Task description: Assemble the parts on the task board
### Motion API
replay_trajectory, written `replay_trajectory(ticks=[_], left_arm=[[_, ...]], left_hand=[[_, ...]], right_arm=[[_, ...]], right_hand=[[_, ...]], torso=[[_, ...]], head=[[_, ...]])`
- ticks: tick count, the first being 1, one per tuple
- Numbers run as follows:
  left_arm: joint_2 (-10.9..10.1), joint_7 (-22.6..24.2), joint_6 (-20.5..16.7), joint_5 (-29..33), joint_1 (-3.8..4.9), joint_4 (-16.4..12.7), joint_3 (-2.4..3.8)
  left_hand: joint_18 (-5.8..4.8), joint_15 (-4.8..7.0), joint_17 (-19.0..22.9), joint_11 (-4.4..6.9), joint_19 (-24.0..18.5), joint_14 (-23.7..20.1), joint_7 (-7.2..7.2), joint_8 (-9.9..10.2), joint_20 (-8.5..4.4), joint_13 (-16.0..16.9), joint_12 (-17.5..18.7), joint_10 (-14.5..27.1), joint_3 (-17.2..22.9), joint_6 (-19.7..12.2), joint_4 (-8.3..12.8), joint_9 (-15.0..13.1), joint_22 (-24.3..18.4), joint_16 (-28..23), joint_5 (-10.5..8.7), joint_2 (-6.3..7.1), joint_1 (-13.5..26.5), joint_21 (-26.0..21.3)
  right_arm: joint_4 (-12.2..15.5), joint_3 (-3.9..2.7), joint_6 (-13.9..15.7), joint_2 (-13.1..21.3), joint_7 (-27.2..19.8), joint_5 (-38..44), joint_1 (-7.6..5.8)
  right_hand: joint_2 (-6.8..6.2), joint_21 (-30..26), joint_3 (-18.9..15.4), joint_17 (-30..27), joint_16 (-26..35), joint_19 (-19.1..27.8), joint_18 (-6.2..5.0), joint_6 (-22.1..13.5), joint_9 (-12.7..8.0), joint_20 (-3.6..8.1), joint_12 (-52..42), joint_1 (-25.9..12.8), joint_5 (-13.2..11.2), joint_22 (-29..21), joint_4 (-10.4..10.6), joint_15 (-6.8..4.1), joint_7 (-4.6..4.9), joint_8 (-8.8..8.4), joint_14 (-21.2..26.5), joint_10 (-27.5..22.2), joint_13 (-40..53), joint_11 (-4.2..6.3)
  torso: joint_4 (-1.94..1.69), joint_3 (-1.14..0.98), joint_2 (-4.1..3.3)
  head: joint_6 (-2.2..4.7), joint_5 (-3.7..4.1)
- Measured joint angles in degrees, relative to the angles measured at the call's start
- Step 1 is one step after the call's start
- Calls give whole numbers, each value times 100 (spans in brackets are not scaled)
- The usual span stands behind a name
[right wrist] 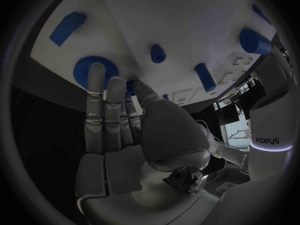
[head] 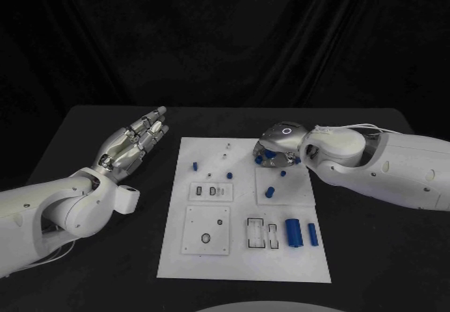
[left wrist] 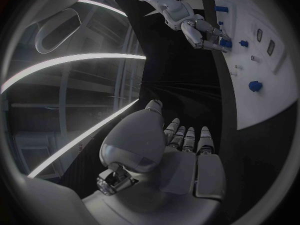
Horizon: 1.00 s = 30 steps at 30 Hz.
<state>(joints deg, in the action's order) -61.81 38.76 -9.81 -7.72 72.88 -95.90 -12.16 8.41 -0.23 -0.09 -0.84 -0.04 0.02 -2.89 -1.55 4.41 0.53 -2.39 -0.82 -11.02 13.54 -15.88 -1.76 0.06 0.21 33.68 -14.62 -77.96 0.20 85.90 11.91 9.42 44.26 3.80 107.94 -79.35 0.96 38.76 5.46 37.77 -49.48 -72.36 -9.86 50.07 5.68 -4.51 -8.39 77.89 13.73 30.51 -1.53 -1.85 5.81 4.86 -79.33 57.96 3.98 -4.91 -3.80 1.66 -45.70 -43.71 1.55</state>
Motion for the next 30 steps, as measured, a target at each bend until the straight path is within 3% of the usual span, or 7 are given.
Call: replay_trajectory(ticks=[7, 14, 18, 22, 30], left_arm=[[16, 0, 36, 10, 0, 31, -1], [35, 0, 69, 15, 0, 71, -1], [43, 1, 90, 17, 0, 94, -1], [53, 1, 111, 18, 0, 113, -1], [48, 1, 151, 20, 0, 129, -1]], left_hand=[[1, -41, 0, -50, 21, 1, -74, -52, 63, 0, 0, -7, 55, 219, 24, -30, 0, 0, 60, -6, -64, 0], [1, -83, 4, -93, 13, 0, -110, -73, 94, 0, 0, -10, 71, 255, 40, -30, 1, 0, 95, 13, -83, 0], [1, -89, 4, -93, 1, 1, -131, -76, 124, 6, 0, -10, 102, 281, 71, -37, 1, 0, 123, -7, -111, 0], [0, -125, 4, -116, 1, 1, -151, -76, 164, 5, 1, -30, 120, 336, 89, -37, 1, 0, 151, 17, -134, 0], [0, -164, 3, -153, 0, 1, -176, -99, 205, 11, 0, -29, 182, 361, 151, -44, 2, 0, 232, 25, -185, 0]], right_arm=[[-66, -4, 124, -43, -94, 8, 59], [-113, -8, 241, -59, -200, 2, 91], [-123, -11, 301, -62, -262, -12, 102], [-129, -16, 395, -59, -332, -33, 103], [-118, -4, 572, -10, -428, -138, 122]], right_hand=[[0, 67, 222, -60, 0, 82, -1, 91, -40, 0, 92, 0, 0, 147, 20, 31, 13, 0, 31, 139, -17, 10], [-83, 199, 674, -71, 0, 190, 0, 443, -36, 43, 229, 83, -4, 341, 9, 7, 51, 52, 55, 413, -31, 76], [-148, 297, 952, 22, -81, 225, 0, 699, 1, 41, 235, 148, -120, 461, -28, -42, 44, 135, 13, 700, -27, 119], [-221, 842, 1170, 457, -477, 59, 0, 1088, 17, 124, 258, 218, -433, 1067, -63, -102, 48, 298, -208, 1101, -28, 195], [-235, 1132, 1255, 576, -560, 18, 0, 1135, 17, 123, 280, 232, -602, 1423, -5, -111, 94, 356, -279, 1290, -30, 246]], torso=[[1, 1, 1], [1, 1, 1], [1, 1, 1], [1, 1, 0], [1, -1, -2]], head=[[-22, -10], [-38, -15], [-50, -15], [-60, -20], [-69, -31]])
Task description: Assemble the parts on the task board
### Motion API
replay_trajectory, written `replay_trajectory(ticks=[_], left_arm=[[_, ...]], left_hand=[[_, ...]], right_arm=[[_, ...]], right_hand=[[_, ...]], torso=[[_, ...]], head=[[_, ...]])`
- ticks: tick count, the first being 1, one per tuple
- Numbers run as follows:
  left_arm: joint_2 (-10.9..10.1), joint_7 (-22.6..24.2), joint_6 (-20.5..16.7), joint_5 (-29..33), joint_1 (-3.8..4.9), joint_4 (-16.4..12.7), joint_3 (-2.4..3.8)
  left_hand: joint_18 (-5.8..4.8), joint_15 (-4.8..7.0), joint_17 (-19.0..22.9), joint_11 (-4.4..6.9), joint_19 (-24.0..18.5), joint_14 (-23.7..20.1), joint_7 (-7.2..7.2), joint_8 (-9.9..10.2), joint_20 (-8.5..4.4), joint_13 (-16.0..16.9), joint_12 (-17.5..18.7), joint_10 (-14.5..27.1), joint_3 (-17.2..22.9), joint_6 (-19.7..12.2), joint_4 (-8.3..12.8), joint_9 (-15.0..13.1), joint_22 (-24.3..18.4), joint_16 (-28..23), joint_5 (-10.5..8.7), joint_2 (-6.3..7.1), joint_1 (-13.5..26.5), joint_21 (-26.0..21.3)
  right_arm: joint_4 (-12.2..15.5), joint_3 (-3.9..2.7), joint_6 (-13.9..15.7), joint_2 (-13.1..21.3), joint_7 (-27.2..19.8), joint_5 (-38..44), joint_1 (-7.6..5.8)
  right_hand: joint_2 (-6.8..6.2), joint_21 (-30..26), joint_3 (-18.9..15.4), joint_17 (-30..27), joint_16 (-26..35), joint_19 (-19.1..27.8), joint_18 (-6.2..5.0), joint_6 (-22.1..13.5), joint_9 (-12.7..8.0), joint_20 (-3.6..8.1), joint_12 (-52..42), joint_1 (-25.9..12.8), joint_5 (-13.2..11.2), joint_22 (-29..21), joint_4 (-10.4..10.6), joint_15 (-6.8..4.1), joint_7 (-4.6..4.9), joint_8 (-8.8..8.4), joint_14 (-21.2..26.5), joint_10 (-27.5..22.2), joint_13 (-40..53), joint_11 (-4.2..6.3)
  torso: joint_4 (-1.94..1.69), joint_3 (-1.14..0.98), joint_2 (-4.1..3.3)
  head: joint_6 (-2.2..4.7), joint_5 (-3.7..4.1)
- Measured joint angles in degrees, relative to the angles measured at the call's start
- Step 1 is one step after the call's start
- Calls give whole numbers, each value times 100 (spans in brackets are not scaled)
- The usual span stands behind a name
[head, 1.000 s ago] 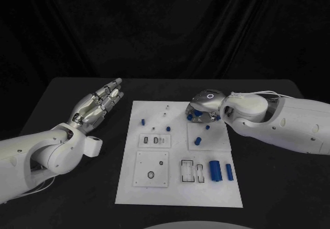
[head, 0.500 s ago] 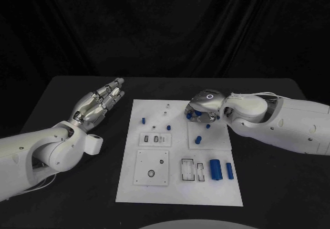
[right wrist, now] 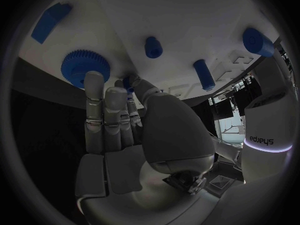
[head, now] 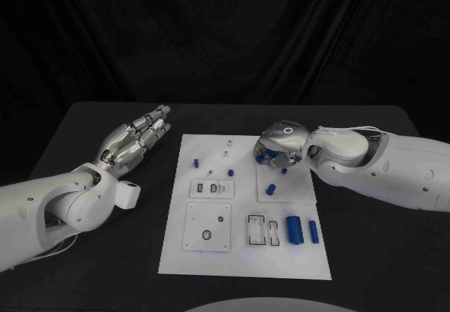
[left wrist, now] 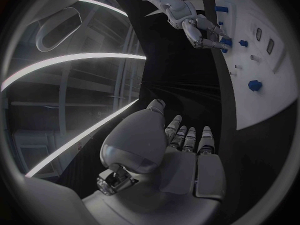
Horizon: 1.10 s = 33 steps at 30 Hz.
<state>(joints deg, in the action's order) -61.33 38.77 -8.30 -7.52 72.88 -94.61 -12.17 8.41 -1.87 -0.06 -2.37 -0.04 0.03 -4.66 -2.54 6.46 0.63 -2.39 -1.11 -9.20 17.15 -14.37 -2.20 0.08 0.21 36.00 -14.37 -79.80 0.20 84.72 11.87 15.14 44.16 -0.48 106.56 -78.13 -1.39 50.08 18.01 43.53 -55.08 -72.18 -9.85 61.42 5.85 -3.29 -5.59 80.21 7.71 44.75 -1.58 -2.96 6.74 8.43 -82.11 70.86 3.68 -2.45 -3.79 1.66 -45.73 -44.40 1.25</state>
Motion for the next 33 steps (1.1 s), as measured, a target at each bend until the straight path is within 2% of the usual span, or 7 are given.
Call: replay_trajectory(ticks=[6, 11, 13, 14, 24, 29, 33], left_arm=[[-15, 0, 17, 1, 0, 0, 0], [-28, 0, 24, 1, 0, 0, 0], [-28, 0, 26, 1, 0, 0, 0], [-28, 0, 27, 1, 0, 0, 0], [-1, 1, 44, 2, 0, 9, 0], [10, 2, 51, 3, 1, 22, 0], [23, 2, 54, 3, 1, 28, 0]], left_hand=[[0, 0, -1, -20, 2, 0, -16, 0, 2, 0, 0, -21, 26, 16, 26, 0, 0, 0, 47, 0, 0, 0], [1, -20, -2, -20, 1, -20, -37, 0, 41, 5, 0, -21, 47, 37, 47, 0, 1, 0, 83, 22, -22, 0], [0, -20, -2, -20, 1, -20, -17, 0, 41, 5, 0, -20, 47, 58, 47, 1, 1, 0, 83, 22, -22, 0], [1, -20, -2, -20, 1, -20, -17, 0, 41, 5, 0, -21, 47, 58, 47, 1, 1, 0, 83, 22, -22, 0], [0, -40, -4, -38, 0, 0, -17, 0, 41, 9, 0, -39, 71, 58, 71, -4, 1, 0, 111, 22, -22, 0], [1, -40, -3, -38, 1, 0, -17, 0, 41, 9, 0, -39, 71, 58, 71, -4, 1, 0, 111, 22, -22, 0], [1, -40, 0, -38, 1, 0, -17, -21, 41, 9, 0, -39, 71, 58, 71, -4, 2, 0, 111, 22, -22, 0]], right_arm=[[58, 3, 78, 20, -9, -119, -30], [54, 6, 83, -64, 5, -271, -173], [9, 4, 79, -137, 12, -329, -229], [-24, 3, 75, -180, 16, -356, -257], [-574, 1, -62, -777, 57, -570, -385], [-819, 2, -141, -1061, 60, -640, -398], [-1002, 2, -188, -1254, 60, -674, -410]], right_hand=[[-38, 52, -38, -8, 0, -20, -1, 2, 0, -20, 44, -40, -27, 97, 89, 29, 2, 28, -31, 43, 8, 2], [-65, 82, -23, -34, 1, -20, 0, 3, 0, -21, 43, -70, -28, 134, 104, 29, 3, 47, -31, 52, 7, 11], [-92, 186, -38, 62, -65, -61, 11, 23, 0, -61, 72, -103, -28, 244, 153, 71, 23, 64, -73, 92, 9, -8], [-86, 217, -31, 99, -90, -67, 94, 32, 0, -55, 74, -108, -28, 280, 160, 71, 32, 64, -72, 92, 9, -8], [-96, 289, -23, 175, -149, -101, 95, 74, -2, -61, 110, -161, -49, 389, 231, 91, 74, 65, -92, 113, 3, -29], [-140, 312, -26, 202, -150, -101, 94, 92, -2, -61, 132, -207, -15, 436, 259, 107, 92, 66, -108, 113, 3, -30], [-140, 340, -22, 205, -149, -122, 94, 92, -2, -82, 132, -207, 20, 452, 262, 107, 92, 66, -108, 113, 4, -30]], torso=[[0, -1, 0], [0, -1, 0], [0, -1, 0], [0, -1, -1], [-2, 0, -3], [-11, -1, -5], [-26, 0, -15]], head=[[-2, -20], [6, -47], [12, -54], [14, -60], [27, -112], [28, -107], [35, -68]])
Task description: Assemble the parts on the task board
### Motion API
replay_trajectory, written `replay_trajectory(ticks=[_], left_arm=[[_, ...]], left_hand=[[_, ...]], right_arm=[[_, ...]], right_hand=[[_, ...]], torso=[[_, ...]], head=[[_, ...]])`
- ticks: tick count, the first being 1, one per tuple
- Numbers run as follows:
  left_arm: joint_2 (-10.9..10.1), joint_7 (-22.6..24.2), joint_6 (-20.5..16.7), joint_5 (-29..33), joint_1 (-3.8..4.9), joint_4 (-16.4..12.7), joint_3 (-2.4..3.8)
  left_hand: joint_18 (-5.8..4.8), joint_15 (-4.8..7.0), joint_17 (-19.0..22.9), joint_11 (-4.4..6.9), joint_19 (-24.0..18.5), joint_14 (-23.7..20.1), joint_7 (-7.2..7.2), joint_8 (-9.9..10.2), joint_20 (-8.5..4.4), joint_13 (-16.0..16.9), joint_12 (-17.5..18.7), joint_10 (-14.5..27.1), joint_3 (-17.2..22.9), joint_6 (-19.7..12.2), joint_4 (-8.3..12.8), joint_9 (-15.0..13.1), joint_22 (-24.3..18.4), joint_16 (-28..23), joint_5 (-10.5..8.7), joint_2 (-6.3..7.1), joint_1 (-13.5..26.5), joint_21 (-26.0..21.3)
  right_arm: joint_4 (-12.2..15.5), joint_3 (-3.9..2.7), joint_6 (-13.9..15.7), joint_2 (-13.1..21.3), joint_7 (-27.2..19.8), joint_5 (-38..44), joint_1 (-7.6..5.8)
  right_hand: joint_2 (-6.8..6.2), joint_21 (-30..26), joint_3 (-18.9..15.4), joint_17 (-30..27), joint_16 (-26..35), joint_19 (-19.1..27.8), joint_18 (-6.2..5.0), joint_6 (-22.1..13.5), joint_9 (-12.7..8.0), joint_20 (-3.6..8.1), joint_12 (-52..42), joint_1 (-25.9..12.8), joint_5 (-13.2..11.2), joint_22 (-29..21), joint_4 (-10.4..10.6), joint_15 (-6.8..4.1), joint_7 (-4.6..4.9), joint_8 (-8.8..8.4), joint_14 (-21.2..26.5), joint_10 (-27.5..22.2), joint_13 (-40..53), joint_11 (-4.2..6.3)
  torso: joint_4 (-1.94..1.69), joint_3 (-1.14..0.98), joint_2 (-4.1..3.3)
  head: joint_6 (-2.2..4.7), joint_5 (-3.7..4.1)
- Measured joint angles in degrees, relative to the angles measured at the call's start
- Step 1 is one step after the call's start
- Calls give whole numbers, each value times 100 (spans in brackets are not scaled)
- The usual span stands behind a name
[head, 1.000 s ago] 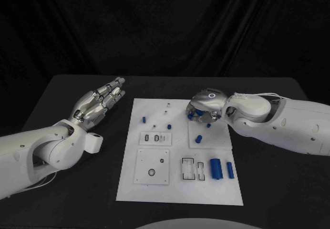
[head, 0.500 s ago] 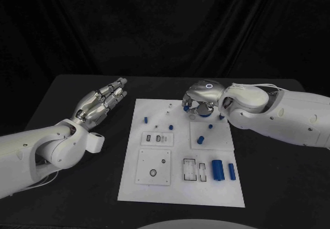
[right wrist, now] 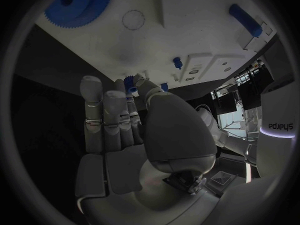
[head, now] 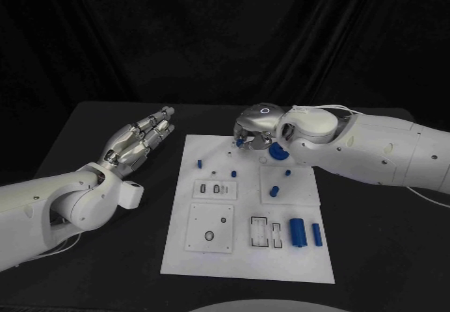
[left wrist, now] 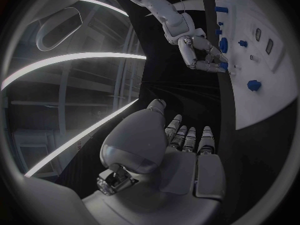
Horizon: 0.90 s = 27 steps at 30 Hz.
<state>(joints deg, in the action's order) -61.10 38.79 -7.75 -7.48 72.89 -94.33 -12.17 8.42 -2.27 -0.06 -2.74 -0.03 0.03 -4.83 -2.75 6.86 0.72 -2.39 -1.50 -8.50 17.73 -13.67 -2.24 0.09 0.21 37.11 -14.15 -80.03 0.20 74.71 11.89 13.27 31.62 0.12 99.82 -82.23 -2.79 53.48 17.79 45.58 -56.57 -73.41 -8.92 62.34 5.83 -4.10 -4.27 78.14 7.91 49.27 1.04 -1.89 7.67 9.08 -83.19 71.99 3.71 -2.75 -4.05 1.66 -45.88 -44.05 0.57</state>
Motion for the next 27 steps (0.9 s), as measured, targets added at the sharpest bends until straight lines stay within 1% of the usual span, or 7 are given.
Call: replay_trajectory(ticks=[5, 9, 12, 16, 18, 25, 27], left_arm=[[19, 0, 4, 1, 0, 5, 0], [32, 1, 9, 1, 0, 7, 0], [35, 1, 14, 1, 0, 8, 0], [36, 1, 18, 1, 0, 18, 0], [42, 1, 21, 1, 0, 28, 0], [81, 1, 42, 2, 0, 33, 0], [83, 1, 53, 2, 0, 34, 0]], left_hand=[[0, 0, 1, -21, 0, 0, 0, -1, 0, 0, 0, 21, 0, 0, 0, 0, 0, 0, 0, 0, 0, 0], [0, 0, 1, -21, 0, 0, 0, -1, 0, -1, 0, 21, 0, 0, 0, 0, 0, 0, 0, 0, 0, 0], [0, 1, 1, -21, 13, 0, -14, -1, 13, -1, 0, 21, 0, 13, 0, 0, 0, 0, 0, 0, 0, 0], [0, 1, 1, -20, 20, 0, -20, -1, 20, -1, 0, 21, 0, 20, 0, 1, 0, 0, 0, 0, 0, 0], [-1, 0, 1, -20, 20, 0, -20, -1, 20, -1, 0, 21, 0, 20, 0, 1, 0, 0, 0, 0, 0, 0], [0, -20, 0, -36, -1, -22, -20, -1, 41, -1, 0, 5, 16, 20, 16, 1, 0, 0, 0, 0, 0, 0], [0, -21, -1, -36, -1, -21, -20, -1, 41, -1, 0, 5, 16, 20, 16, 1, 0, 0, 0, 0, 0, 0]], right_arm=[[-262, 0, -39, -256, -6, -30, 0], [-415, 0, -46, -377, -17, -53, 0], [-497, 0, -43, -421, -24, -67, 0], [-552, 0, -36, -449, -32, -80, 0], [-570, 0, -35, -456, -34, -86, 0], [-590, 0, -44, -458, -37, -106, 0], [-591, 0, -51, -455, -37, -119, 0]], right_hand=[[0, 0, 16, 13, -27, 0, 0, 0, 0, 0, 28, 0, 7, 8, 16, 0, 0, -3, 0, 0, -5, 0], [-23, 0, 40, 10, -27, 0, -1, 0, 0, 0, 52, -22, 51, 8, 40, 0, 0, -61, 0, -3, -7, -3], [-23, 0, 54, 5, -27, 0, -1, 0, 0, 0, 51, -22, 88, 8, 54, 0, -1, -88, 0, -34, -6, -34], [-24, 0, 55, 5, -27, 21, -1, -1, 0, -21, 51, -21, 93, 18, 55, 0, -1, -94, 1, -34, -6, -34], [-25, 0, 77, -16, -27, 33, -1, -1, 0, -33, 51, -21, 96, 13, 76, 7, -1, -110, 7, -65, -6, -65], [-47, -24, 107, -69, 19, 61, -2, -1, 0, -61, 51, -42, 120, -1, 73, 42, -1, -122, 43, -107, -6, -62], [-46, -53, 111, -79, 19, 82, -2, -14, 1, -41, 51, -41, 120, -10, 77, 42, -14, -152, 43, -107, -6, -62]], torso=[[-19, 4, -12], [-23, 7, -14], [-23, 8, -15], [-25, 8, -15], [-26, 8, -15], [-26, 9, -16], [-25, 10, -16]], head=[[12, 34], [14, 37], [16, 30], [18, 20], [18, 18], [9, 33], [9, 33]])
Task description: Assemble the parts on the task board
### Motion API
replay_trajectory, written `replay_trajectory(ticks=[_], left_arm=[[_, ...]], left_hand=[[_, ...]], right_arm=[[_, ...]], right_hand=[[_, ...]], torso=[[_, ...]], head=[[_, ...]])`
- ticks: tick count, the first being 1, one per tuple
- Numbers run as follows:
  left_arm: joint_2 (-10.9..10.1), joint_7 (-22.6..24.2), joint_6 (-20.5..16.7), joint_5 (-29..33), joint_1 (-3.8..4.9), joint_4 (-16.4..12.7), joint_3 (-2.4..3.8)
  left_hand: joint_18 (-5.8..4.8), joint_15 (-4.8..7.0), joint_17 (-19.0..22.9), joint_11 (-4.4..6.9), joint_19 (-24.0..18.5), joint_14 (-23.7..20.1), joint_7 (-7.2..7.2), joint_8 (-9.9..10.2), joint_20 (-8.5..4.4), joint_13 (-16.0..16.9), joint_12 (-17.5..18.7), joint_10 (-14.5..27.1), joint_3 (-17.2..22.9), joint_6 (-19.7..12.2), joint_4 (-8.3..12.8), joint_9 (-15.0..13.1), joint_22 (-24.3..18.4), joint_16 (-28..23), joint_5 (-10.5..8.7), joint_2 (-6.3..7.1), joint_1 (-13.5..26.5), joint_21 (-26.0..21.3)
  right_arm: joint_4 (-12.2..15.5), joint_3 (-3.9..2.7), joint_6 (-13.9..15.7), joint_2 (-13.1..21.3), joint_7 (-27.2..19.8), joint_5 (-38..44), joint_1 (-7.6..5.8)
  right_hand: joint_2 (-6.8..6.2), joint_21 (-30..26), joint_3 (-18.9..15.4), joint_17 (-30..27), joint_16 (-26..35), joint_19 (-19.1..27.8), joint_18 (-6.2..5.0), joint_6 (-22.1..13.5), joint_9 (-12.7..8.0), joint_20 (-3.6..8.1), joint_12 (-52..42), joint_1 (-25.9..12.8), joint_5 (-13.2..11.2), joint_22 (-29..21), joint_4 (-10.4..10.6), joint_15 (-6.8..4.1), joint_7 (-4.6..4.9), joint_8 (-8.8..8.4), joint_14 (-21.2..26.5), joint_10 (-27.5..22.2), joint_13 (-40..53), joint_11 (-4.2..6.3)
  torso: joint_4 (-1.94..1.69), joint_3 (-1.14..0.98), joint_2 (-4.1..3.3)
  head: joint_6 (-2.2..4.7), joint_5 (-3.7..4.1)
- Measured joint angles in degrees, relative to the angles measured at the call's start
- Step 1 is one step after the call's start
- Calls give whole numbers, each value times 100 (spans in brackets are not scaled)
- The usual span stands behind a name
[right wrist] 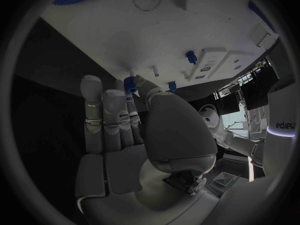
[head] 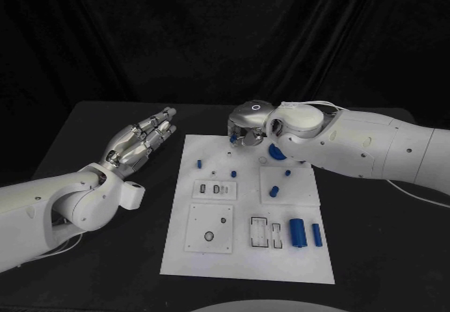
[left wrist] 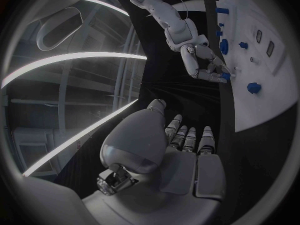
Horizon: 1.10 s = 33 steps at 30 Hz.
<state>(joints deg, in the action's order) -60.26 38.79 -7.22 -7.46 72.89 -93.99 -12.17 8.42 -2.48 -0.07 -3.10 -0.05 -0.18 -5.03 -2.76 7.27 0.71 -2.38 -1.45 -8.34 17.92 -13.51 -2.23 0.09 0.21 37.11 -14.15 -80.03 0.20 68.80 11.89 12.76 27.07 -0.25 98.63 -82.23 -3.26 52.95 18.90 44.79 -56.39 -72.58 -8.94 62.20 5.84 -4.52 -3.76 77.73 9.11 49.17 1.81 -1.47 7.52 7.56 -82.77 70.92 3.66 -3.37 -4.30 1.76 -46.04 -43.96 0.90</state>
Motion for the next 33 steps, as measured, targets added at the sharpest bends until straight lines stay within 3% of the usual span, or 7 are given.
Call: replay_trajectory(ticks=[20, 31, 33], left_arm=[[16, 0, 84, 0, 0, 13, 0], [41, 0, 140, 23, 0, 67, 0], [50, 0, 154, 40, 0, 82, 0]], left_hand=[[0, -20, -2, 1, 0, 20, 0, 0, 41, -1, 0, 0, 0, 0, 0, 1, -1, 0, 0, 0, 0, 0], [-1, -41, 2, -19, 18, 0, 0, 0, 64, -1, 0, 22, 31, 0, -1, 1, -4, 0, 0, 0, 0, 0], [-1, -62, 2, -20, 0, 20, 0, 0, 82, -1, 0, 22, 32, 0, -1, 1, -4, 0, 0, 0, 0, 0]], right_arm=[[185, 1, -120, 144, 7, -108, 4], [86, -6, -141, 87, 8, -121, 14], [66, -9, -139, 78, 8, -124, 21]], right_hand=[[0, -83, 47, -115, 117, 82, -1, -8, 1, -41, 0, 3, -4, -62, 16, 41, -8, -65, 42, -92, 0, -52], [-1, -110, 47, -138, 139, 82, -1, -29, 6, -41, -1, 2, -8, -72, 17, 62, -29, -88, 62, -132, 1, -52], [-2, -110, 56, -138, 139, 123, 0, -32, 117, -40, -1, 2, -11, -79, 26, 62, -32, -103, 62, -132, 1, -52]], torso=[[2, 1, -1], [4, 1, -2], [4, 1, -2]], head=[[24, -12], [24, 0], [20, 0]])
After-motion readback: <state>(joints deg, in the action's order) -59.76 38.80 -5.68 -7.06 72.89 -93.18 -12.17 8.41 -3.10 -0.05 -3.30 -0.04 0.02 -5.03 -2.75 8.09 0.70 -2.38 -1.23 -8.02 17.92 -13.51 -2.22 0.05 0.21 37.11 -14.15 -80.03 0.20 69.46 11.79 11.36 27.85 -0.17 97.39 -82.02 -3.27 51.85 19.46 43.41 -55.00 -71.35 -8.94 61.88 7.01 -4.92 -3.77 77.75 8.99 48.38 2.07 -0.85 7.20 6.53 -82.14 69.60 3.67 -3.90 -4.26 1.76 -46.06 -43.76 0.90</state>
